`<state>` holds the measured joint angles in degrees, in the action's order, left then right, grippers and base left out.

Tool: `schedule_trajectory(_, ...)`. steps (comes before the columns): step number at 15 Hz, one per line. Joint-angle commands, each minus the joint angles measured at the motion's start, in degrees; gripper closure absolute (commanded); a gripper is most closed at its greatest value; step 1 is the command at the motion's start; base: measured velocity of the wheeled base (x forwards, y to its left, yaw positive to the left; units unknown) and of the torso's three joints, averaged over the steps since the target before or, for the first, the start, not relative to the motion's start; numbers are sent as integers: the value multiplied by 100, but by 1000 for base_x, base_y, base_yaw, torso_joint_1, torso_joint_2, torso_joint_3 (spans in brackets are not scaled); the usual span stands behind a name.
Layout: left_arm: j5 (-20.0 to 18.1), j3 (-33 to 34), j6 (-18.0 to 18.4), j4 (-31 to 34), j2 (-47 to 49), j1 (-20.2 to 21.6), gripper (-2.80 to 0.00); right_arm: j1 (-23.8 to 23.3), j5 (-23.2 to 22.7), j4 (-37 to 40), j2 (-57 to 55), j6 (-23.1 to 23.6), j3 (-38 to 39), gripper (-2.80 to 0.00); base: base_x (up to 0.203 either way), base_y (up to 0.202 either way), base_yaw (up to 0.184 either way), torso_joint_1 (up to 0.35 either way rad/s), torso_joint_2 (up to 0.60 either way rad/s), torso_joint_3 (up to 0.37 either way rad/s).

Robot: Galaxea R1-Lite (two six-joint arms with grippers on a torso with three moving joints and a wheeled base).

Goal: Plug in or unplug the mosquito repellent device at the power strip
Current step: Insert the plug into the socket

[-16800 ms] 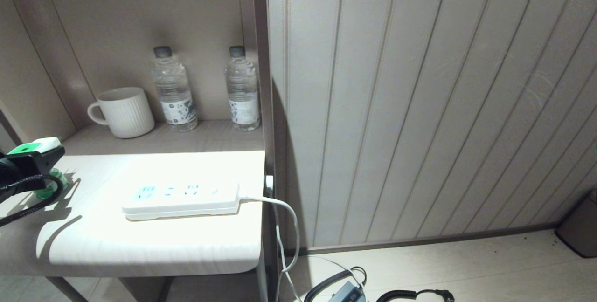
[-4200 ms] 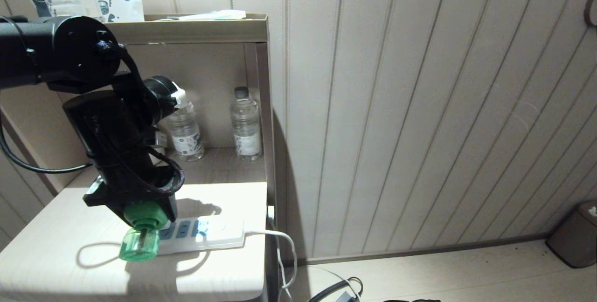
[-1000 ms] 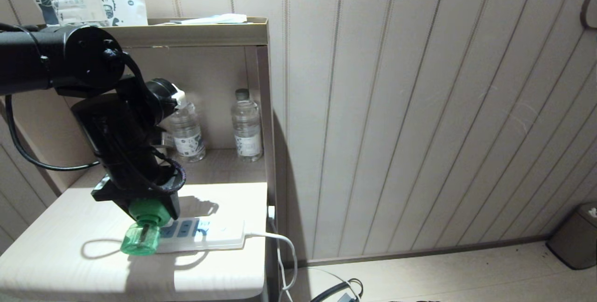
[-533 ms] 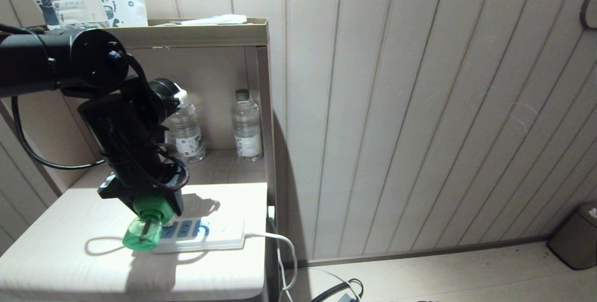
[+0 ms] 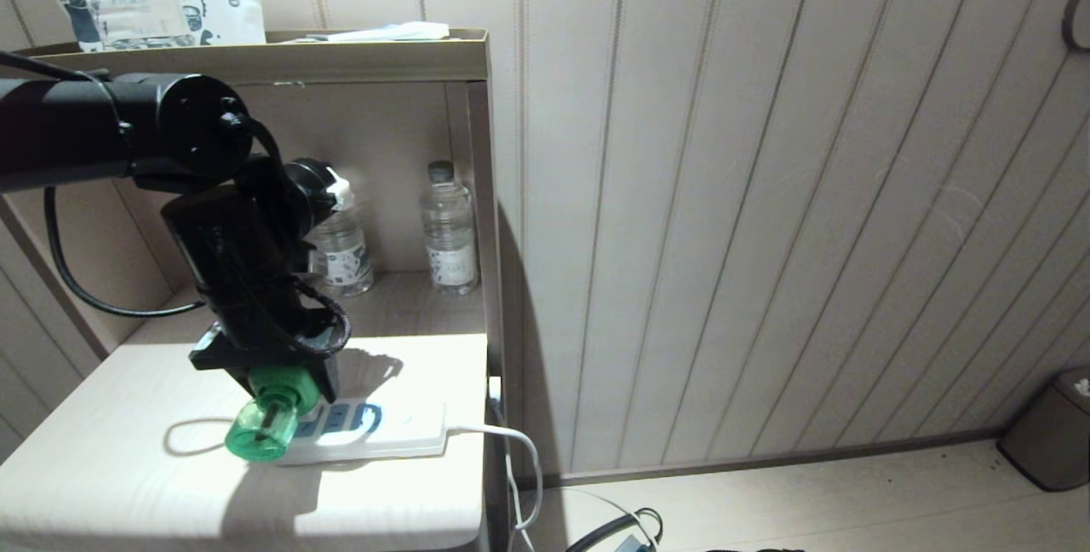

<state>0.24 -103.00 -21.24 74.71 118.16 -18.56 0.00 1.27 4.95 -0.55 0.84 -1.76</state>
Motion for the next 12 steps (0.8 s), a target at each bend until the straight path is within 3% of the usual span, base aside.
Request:
schedule_trajectory(1, 20, 135, -4, -43, 47, -8, 0, 9, 5, 6, 2, 4, 0, 0, 0, 0, 0, 0, 0, 0)
schedule_trajectory(12, 22, 186, -10, -277, -322, -8, 0, 9, 5, 6, 2, 4, 0, 0, 0, 0, 0, 0, 0, 0)
